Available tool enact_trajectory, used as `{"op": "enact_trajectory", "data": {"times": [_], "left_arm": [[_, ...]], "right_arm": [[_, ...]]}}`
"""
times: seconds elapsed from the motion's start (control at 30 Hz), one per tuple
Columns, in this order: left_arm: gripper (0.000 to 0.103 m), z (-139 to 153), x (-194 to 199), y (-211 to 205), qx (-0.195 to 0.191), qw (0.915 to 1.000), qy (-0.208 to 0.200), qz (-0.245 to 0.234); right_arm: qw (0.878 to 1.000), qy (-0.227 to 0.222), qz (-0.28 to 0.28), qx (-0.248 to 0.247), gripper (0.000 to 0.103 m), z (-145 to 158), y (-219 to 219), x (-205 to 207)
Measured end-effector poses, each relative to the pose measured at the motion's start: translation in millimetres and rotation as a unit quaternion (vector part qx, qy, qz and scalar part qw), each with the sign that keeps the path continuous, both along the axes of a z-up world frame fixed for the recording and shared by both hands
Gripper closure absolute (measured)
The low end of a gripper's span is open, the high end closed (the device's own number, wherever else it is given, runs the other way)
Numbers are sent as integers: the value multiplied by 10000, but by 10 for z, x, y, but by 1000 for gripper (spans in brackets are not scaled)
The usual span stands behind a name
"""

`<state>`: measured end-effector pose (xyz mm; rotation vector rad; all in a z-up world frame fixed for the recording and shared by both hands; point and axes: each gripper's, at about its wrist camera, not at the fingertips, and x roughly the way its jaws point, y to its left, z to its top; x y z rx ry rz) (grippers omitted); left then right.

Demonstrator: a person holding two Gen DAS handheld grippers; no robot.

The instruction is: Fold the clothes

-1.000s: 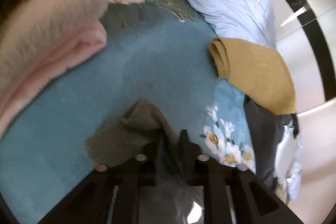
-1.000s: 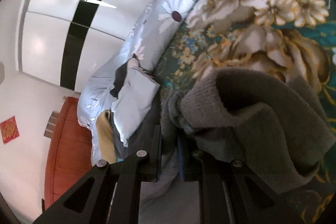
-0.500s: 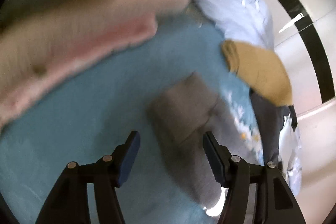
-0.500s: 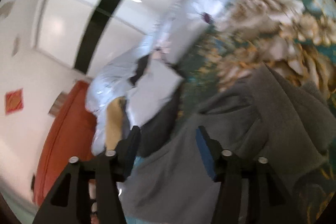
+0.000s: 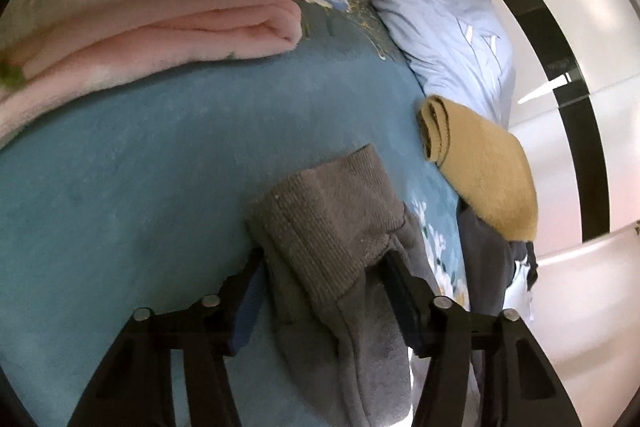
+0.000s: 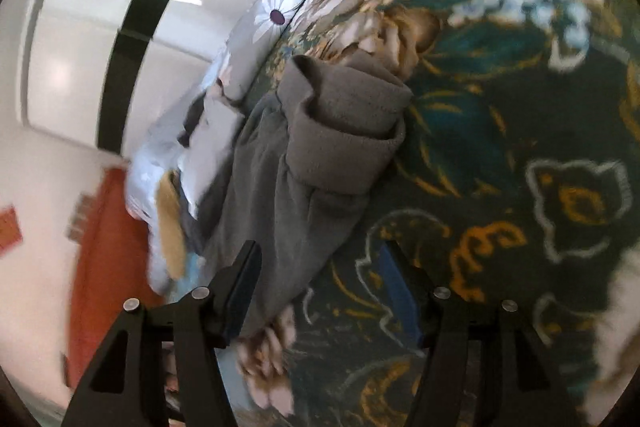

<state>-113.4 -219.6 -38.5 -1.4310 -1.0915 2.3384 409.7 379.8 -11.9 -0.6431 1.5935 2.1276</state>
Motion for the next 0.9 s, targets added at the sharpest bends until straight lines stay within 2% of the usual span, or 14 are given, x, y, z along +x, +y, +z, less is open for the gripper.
{"op": "enact_trajectory", "data": {"times": [0.13, 0.23, 0.3, 0.33, 0.43, 0.47, 0.57, 0.7, 0.73, 0.8, 0.9], "left_arm": [[56, 20, -28, -4, -14, 9999, -58, 162], [74, 2, -25, 12, 19, 9997, -98, 236], [80, 32, -2, 20, 51, 9996, -106, 266], [81, 55, 21, 16, 38, 9995, -97, 294], [83, 285, 92, 15, 125, 9995, 135, 274], [83, 411, 153, -14, 204, 9992, 278, 202], [83, 792, 338, -101, 441, 9965, 705, -13], [83, 1300, 585, -216, 755, 9885, 1272, -300], [83, 1353, 705, -303, 711, 9873, 1380, -348], [83, 1281, 944, -490, 550, 9881, 1398, -340], [83, 807, 1145, -716, 231, 9958, 845, -258]], "right_arm": [[9987, 340, -357, -133, 40, -122, 173, -179], [9971, 340, -664, -146, 39, -172, 282, -314], [9966, 287, -765, -29, 38, -136, 312, -391], [9966, 204, -799, 55, 45, -110, 325, -438], [9958, -361, -764, 363, 86, 13, 362, -594], [9953, -430, -763, 419, 88, 61, 376, -618], [9945, -196, -699, 757, 91, 363, 395, -626], [9895, 350, -402, 1345, 92, 896, 227, -471], [9871, 494, -331, 1487, 92, 1010, 168, -402], [9851, 516, -291, 1617, 92, 1018, 79, -181], [9859, 360, -273, 1614, 92, 868, -4, 95]]}}
